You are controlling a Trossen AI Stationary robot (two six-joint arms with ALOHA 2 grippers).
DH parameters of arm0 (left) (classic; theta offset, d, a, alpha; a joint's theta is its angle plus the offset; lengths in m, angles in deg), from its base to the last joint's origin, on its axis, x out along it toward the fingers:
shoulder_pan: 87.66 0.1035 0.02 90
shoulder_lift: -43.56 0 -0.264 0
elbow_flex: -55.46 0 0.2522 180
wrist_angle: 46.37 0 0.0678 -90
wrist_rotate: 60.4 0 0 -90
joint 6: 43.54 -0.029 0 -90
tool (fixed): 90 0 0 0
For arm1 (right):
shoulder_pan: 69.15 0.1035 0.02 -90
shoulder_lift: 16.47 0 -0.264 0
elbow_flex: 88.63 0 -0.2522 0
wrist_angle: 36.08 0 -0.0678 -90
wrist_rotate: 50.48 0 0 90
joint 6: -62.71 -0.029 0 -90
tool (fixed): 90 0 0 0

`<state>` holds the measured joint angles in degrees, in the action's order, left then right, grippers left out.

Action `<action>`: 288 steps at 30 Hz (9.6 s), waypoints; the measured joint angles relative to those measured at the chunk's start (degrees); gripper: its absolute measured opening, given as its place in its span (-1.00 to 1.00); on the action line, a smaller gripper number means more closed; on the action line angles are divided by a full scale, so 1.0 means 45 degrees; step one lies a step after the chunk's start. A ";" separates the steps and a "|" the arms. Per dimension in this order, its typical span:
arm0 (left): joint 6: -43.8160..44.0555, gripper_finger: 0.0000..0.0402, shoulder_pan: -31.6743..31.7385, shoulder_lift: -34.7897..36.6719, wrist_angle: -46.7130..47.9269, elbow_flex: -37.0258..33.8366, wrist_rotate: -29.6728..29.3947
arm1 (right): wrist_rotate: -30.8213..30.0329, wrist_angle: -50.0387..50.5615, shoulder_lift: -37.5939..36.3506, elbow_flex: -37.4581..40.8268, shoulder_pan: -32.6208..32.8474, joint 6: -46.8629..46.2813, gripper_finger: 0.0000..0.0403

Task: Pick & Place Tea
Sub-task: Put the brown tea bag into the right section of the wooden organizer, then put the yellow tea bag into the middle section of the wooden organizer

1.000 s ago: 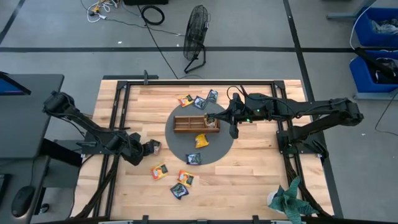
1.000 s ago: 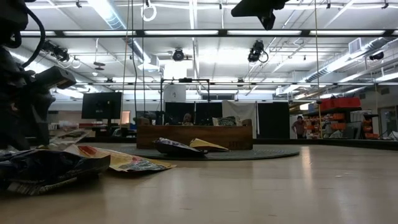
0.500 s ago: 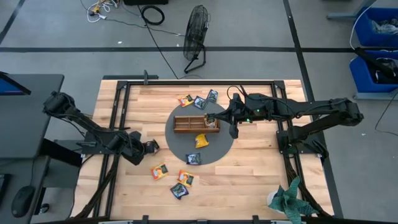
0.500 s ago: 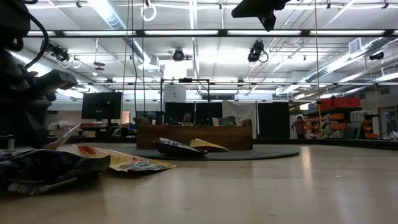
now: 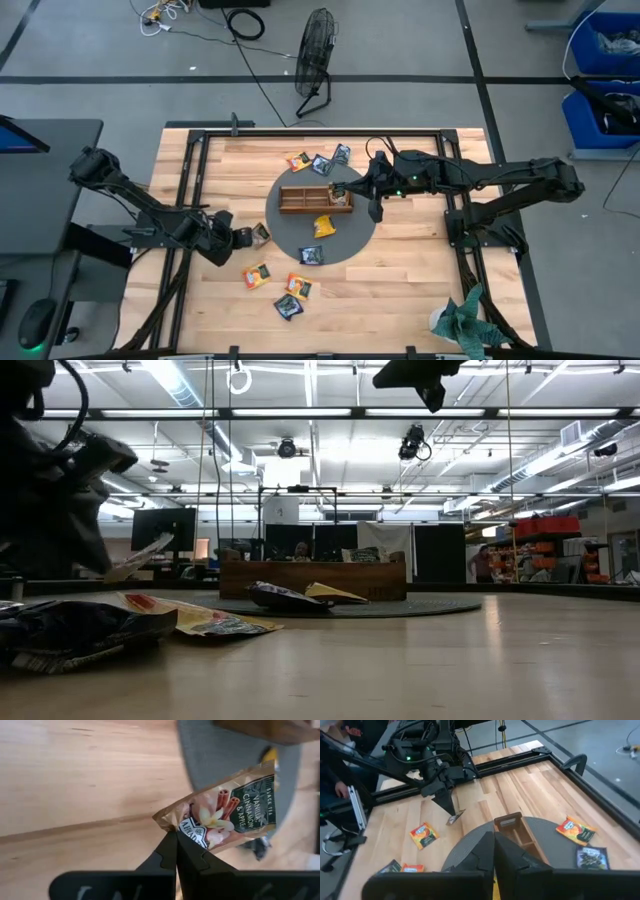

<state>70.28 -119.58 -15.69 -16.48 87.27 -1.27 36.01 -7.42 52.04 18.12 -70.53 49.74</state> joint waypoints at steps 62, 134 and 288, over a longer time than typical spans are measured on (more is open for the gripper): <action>-0.9117 -1.00 0.4127 0.0000 -0.0886 0.4656 -0.1187 | 0.4687 0.1469 0.7599 -0.7125 -0.0913 -0.4547 0.07; -1.2119 -0.59 0.4137 0.2686 0.1166 0.4652 -0.1891 | 0.1884 0.8920 0.6421 -0.5872 -0.2725 0.8365 -1.00; -0.2505 -0.13 -0.2305 -0.3031 -0.1754 0.1014 0.2995 | 0.0655 -0.1059 -0.0777 0.2181 0.2676 -0.0925 -1.00</action>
<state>59.01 -129.95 -29.33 -24.38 91.83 12.21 38.96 -12.18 48.54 27.94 -58.49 45.58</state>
